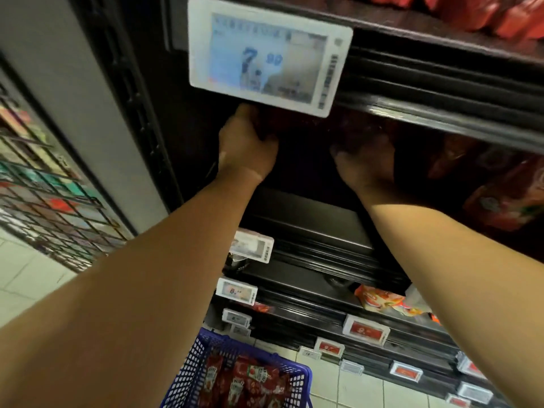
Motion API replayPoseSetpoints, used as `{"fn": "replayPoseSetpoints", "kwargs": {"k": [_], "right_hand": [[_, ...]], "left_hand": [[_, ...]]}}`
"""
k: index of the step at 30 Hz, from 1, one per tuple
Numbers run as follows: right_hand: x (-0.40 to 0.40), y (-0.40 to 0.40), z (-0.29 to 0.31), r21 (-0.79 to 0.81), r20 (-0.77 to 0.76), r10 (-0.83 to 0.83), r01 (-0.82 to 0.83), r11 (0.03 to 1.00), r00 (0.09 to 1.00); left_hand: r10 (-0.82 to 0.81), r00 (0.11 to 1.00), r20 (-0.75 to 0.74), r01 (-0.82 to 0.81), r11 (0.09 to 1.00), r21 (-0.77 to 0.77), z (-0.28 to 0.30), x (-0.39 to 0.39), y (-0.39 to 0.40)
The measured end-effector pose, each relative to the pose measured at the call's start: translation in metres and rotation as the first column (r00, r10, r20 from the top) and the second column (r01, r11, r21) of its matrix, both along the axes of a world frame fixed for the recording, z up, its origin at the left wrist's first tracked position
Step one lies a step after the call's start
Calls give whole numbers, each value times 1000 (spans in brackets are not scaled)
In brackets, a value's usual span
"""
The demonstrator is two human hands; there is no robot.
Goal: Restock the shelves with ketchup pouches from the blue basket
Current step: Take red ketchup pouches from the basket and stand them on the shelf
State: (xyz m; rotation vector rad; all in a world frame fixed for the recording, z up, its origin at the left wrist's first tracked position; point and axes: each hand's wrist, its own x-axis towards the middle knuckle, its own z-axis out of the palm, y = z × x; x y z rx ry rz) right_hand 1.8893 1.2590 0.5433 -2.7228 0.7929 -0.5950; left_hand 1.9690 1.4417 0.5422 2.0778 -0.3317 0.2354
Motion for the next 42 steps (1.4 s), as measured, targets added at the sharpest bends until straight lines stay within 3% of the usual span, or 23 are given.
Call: {"fn": "replayPoseSetpoints", "kwargs": {"k": [4, 10, 14, 16, 19, 22, 24, 26, 29, 32, 34, 36, 39, 42], "right_hand": [[-24, 9, 2, -9, -47, -10, 9, 1000, 999], [-72, 45, 9, 15, -77, -136, 138, 990, 988], [-116, 73, 2, 352, 186, -310, 231, 907, 932], [-134, 89, 2, 444, 194, -386, 270, 854, 902], [-165, 110, 6, 578, 284, -354, 135, 805, 891], [-214, 134, -2, 588, 350, -324, 62, 806, 879], [-251, 148, -23, 594, 306, -329, 91, 799, 893], [-286, 156, -55, 658, 169, -352, 161, 736, 921], [-334, 168, -116, 769, -213, -364, 385, 510, 907], [-380, 192, -174, 734, -476, -289, 556, 389, 830], [-405, 209, -203, 732, -546, -242, 597, 328, 802], [-420, 221, -226, 729, -596, -202, 629, 270, 777], [-437, 238, -249, 688, -640, -130, 640, 343, 757], [-443, 251, -269, 718, -630, -152, 646, 261, 762]], "left_hand": [[-75, 996, -45, 74, 997, -35, 0, -12, 13], [-287, 958, -21, 288, 953, 93, -1, -16, 25], [-338, 941, -20, 337, 929, 153, 2, -22, 27], [-386, 922, -29, 383, 899, 211, 5, -27, 32], [-460, 887, -23, 446, 846, 293, 9, -40, 45], [-544, 839, -18, 523, 796, 304, 6, -58, 70], [-588, 808, 50, 547, 778, 310, 1, -73, 92], [-606, 773, 190, 532, 781, 327, -9, -94, 119], [-690, 675, 263, 566, 712, 415, -39, -137, 163], [-716, 681, -154, 654, 500, 567, -82, -181, 201], [-533, 700, -475, 699, 376, 609, -114, -204, 218], [-276, 642, -715, 763, 317, 563, -143, -218, 229], [-55, 494, -868, 856, 208, 473, -177, -233, 242], [10, 436, -900, 884, 184, 430, -206, -246, 247]]}}
